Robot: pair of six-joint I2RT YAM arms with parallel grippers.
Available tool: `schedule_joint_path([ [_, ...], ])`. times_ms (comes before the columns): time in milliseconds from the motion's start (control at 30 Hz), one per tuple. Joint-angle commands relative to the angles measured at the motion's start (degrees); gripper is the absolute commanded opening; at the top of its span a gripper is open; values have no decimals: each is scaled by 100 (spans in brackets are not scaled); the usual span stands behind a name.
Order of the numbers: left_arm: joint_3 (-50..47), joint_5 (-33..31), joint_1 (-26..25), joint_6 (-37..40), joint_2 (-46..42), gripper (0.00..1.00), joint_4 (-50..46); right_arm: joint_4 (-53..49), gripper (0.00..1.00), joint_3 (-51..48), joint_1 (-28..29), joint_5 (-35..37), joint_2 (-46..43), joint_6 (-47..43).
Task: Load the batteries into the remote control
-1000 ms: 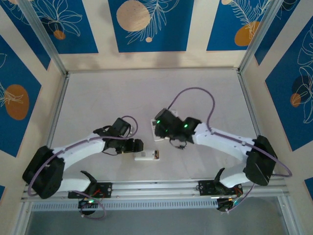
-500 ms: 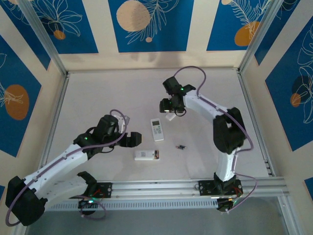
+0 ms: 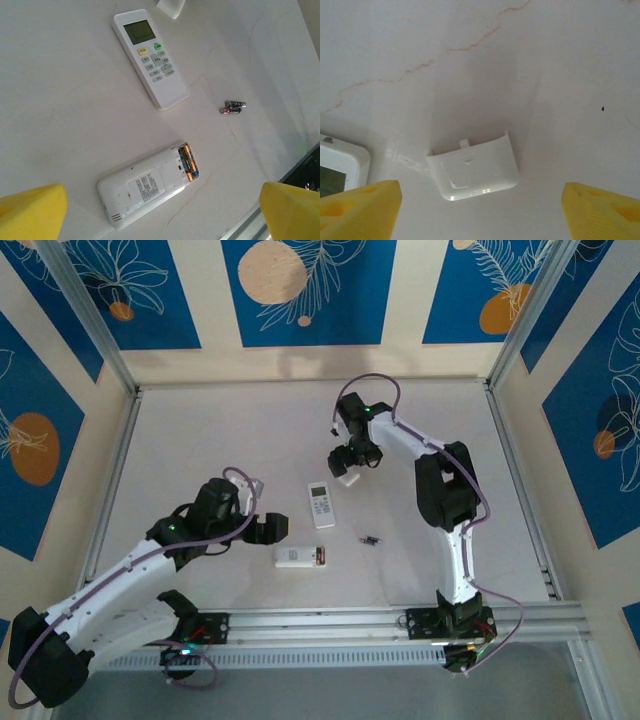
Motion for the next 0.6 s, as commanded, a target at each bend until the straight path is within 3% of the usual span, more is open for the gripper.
schedule_joint_path([
  [0, -99, -58, -2, 84, -121, 98, -46, -319, 82, 34, 17, -194, 295, -521],
  [233, -181, -80, 0, 57, -204, 98, 35, -268, 75, 118, 44, -27, 600, -622],
  [567, -257, -146, 3, 40, -305, 99, 103, -422, 51, 237, 76, 190, 734, -851],
])
